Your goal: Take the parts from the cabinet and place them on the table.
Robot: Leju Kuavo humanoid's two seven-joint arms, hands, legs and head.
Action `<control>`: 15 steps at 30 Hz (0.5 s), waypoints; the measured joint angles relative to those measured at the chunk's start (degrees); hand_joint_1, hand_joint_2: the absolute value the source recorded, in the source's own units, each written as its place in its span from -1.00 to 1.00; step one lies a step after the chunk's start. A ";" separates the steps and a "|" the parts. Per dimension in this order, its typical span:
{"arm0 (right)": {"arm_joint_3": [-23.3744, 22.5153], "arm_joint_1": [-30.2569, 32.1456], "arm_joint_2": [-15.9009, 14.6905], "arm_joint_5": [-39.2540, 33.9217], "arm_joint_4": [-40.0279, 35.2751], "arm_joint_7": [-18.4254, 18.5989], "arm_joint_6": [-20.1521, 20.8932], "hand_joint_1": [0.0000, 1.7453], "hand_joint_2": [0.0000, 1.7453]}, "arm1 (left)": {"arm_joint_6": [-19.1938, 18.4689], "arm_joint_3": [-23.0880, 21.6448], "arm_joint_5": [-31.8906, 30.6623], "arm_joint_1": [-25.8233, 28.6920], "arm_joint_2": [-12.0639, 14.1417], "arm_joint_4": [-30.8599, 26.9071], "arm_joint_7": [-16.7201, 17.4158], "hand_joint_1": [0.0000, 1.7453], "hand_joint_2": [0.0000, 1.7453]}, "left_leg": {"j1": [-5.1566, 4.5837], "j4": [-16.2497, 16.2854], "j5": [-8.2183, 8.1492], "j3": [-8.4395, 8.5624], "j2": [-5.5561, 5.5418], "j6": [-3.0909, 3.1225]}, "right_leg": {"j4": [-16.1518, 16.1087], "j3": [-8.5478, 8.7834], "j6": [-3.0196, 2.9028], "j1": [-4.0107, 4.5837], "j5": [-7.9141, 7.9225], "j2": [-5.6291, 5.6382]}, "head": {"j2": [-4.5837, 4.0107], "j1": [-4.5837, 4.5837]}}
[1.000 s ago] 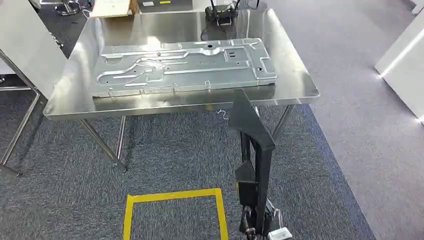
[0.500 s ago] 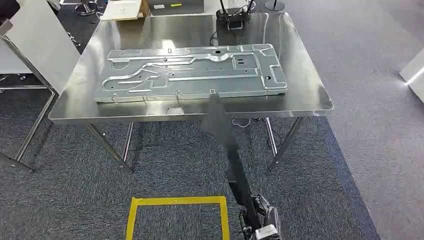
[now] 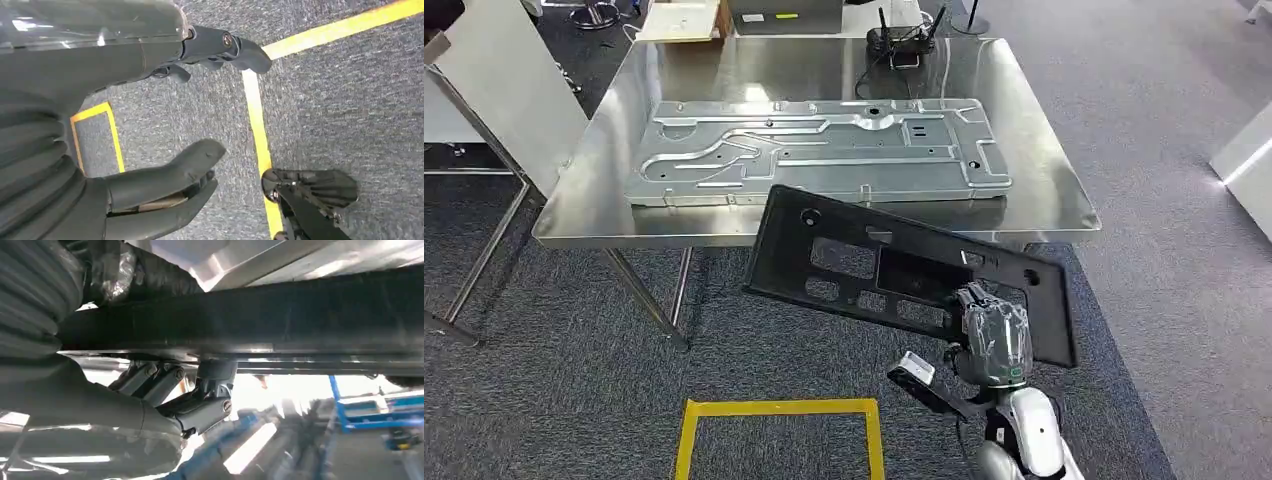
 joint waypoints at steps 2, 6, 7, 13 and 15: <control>-0.44 -1.26 -1.03 0.54 1.35 0.13 0.00 1.00 1.00 | -0.02 -0.24 -0.02 0.02 0.02 0.00 0.00 -1.00 1.00 | 0.01 0.00 -0.61 0.99 -0.27 -0.40 | -9.20 3.94 -0.17 0.01 6.04 -0.02 | 0.00 0.02; -0.83 -2.96 -1.59 1.36 3.10 0.66 -0.02 1.00 1.00 | -0.04 -0.41 -0.07 -0.24 0.00 0.11 0.02 -1.00 1.00 | 0.07 -0.94 -1.39 1.14 -0.17 -1.61 | -16.05 5.96 -1.79 1.04 7.39 -0.18 | 0.00 -0.02; -0.83 -3.15 -1.79 3.24 3.51 1.56 0.32 1.00 1.00 | -0.09 -0.52 -0.32 -0.17 0.00 0.11 0.04 -1.00 1.00 | -0.01 -0.23 -0.90 1.73 -0.12 -2.06 | -16.34 6.26 -2.16 1.00 7.15 -0.09 | 0.00 -0.02; -0.72 -8.08 -3.19 11.62 9.67 5.04 2.58 1.00 1.00 | -0.68 -1.68 -1.59 -0.71 0.44 0.17 0.15 -1.00 1.00 | 0.34 16.34 -4.63 -9.03 -0.06 -3.30 | -17.54 10.44 -3.61 0.26 4.64 -0.16 | 0.00 -0.09; -0.72 -9.23 -3.82 11.80 11.99 5.27 2.95 1.00 1.00 | -0.74 -1.73 -1.79 -0.49 0.50 0.17 0.35 -1.00 1.00 | 0.41 17.03 -6.08 -11.93 -0.04 -3.53 | -17.53 12.22 -3.38 0.18 3.28 -0.11 | 0.00 -0.07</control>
